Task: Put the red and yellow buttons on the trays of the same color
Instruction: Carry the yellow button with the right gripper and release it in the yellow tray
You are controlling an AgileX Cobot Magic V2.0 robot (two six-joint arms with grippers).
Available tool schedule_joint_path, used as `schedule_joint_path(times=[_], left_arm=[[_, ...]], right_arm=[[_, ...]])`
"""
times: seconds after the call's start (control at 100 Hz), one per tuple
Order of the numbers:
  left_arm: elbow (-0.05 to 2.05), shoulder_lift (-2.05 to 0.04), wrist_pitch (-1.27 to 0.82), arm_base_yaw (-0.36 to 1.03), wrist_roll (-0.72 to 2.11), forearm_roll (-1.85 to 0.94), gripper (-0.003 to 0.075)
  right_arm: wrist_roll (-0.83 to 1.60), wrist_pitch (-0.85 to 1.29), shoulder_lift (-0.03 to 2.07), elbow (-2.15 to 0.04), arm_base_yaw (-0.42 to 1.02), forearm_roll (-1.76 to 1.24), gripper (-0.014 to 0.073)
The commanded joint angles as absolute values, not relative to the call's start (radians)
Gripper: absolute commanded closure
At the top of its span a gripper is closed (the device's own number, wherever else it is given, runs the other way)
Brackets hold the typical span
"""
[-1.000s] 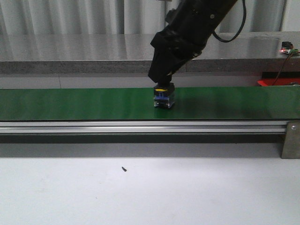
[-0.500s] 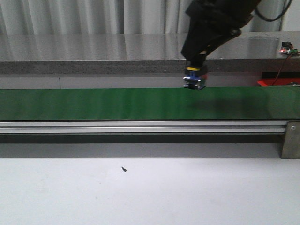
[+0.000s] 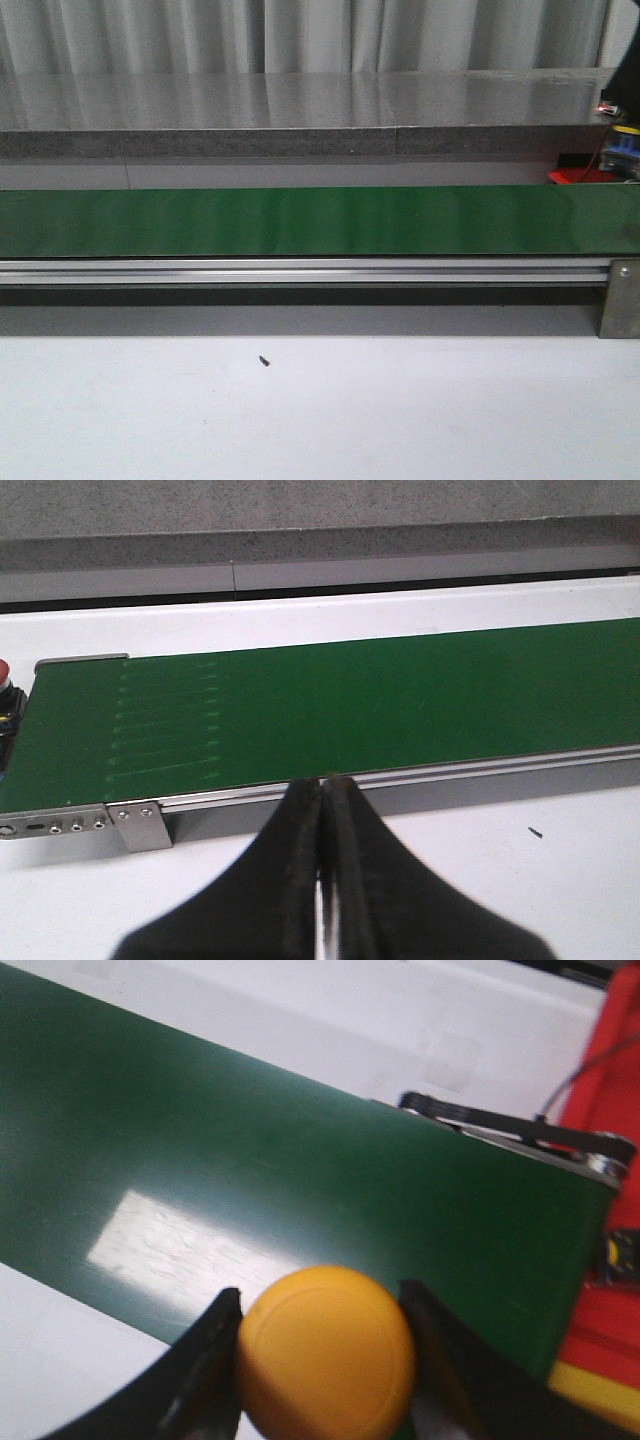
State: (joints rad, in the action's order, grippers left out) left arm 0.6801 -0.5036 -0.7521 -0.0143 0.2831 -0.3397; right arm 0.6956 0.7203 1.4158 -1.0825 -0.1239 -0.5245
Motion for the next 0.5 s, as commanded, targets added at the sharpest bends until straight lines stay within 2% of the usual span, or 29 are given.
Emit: schedule_joint_path(times=[0.0, 0.3, 0.49], left_arm=[[0.705, -0.508, -0.681, -0.007, 0.280, -0.366, 0.0740], [0.705, -0.508, -0.681, -0.007, 0.280, -0.366, 0.0740], [0.705, -0.508, -0.681, -0.007, 0.280, -0.366, 0.0740]], right_arm=[[0.695, 0.675, 1.346, -1.069, -0.190, -0.554, 0.0410], [0.654, 0.547, 1.263, -0.875, -0.375, -0.557, 0.0410], [0.652, 0.468, 1.262, -0.787, -0.409, -0.557, 0.0410]])
